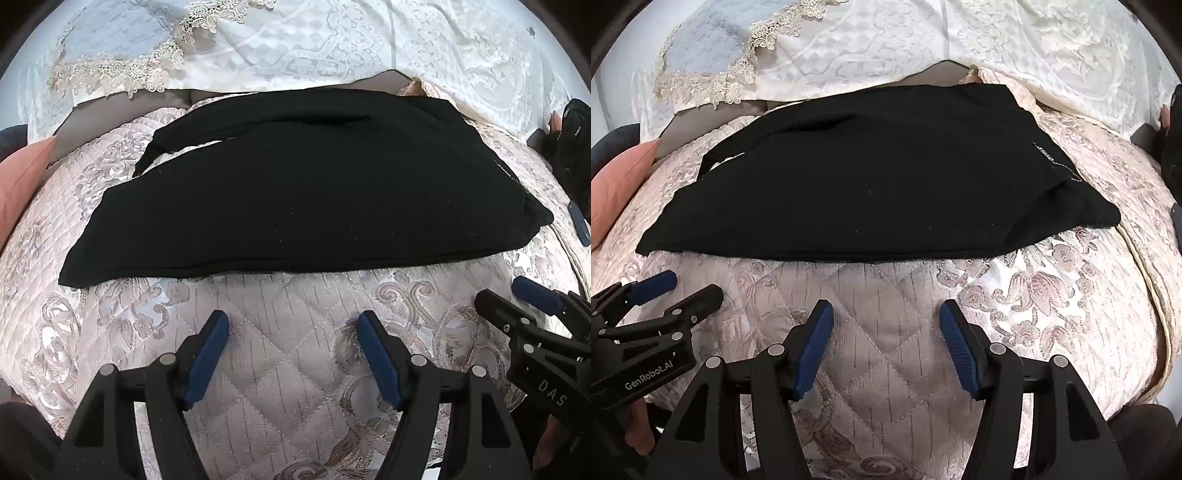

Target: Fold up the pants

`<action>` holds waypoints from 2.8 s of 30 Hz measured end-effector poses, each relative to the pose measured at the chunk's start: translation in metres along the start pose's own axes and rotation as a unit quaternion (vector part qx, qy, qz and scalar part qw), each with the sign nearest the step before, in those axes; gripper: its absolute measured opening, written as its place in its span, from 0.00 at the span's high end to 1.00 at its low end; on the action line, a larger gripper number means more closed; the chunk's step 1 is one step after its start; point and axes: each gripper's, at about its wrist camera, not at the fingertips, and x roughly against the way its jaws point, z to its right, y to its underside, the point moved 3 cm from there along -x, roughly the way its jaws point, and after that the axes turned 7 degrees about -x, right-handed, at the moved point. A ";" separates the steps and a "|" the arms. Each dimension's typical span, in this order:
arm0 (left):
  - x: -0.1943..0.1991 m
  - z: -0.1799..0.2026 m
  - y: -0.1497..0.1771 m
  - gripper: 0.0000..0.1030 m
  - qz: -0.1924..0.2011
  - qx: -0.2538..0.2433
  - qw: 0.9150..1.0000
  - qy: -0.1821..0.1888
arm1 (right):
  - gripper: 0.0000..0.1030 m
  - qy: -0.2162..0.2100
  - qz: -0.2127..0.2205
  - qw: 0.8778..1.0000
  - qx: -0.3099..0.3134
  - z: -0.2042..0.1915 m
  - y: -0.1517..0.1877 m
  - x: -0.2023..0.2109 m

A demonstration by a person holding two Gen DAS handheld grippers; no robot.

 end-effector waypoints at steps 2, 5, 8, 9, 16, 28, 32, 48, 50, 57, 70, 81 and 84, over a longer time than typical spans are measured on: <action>0.001 0.002 0.002 0.27 -0.001 0.000 1.000 0.000 | 0.41 0.004 -0.001 1.000 0.013 -0.003 0.000 0.001; 0.000 0.006 0.000 0.28 -0.017 -0.001 1.000 0.000 | 0.41 -0.002 -0.006 1.000 0.012 -0.004 0.003 0.001; 0.010 0.008 -0.001 0.29 -0.019 0.005 0.999 0.028 | 0.41 -0.005 -0.007 1.000 -0.008 0.003 0.006 0.009; 0.015 0.011 0.000 0.29 -0.017 0.004 0.999 0.029 | 0.41 -0.002 -0.009 1.000 -0.010 0.003 0.005 0.011; 0.045 0.010 -0.006 0.29 0.002 -0.004 0.999 0.045 | 0.34 0.002 -0.004 1.000 -0.018 0.005 0.000 0.040; 0.064 0.007 -0.014 0.30 0.012 -0.015 0.998 0.052 | 0.29 -0.002 0.015 1.000 0.003 -0.004 -0.010 0.064; 0.067 -0.001 -0.016 0.30 0.013 -0.007 0.999 0.049 | 0.29 0.002 0.016 1.000 0.012 -0.010 -0.012 0.069; 0.066 -0.020 -0.017 0.30 0.018 0.021 0.997 0.066 | 0.29 0.007 0.011 0.999 0.048 -0.034 -0.019 0.069; 0.063 -0.018 -0.017 0.30 0.015 0.020 0.997 0.071 | 0.29 0.010 0.012 0.999 0.050 -0.034 -0.019 0.069; 0.055 -0.012 -0.019 0.30 0.006 0.015 0.997 0.079 | 0.29 0.010 0.014 0.999 0.043 -0.031 -0.020 0.066; 0.045 -0.003 -0.026 0.30 -0.005 0.006 0.996 0.084 | 0.29 -0.002 0.010 0.999 0.036 -0.019 -0.027 0.054; 0.035 -0.004 -0.035 0.30 -0.012 0.005 0.996 0.085 | 0.29 -0.004 0.000 0.999 0.032 -0.014 -0.032 0.041; 0.032 -0.005 -0.036 0.30 -0.014 0.007 0.996 0.085 | 0.29 -0.005 -0.001 0.999 0.036 -0.016 -0.034 0.038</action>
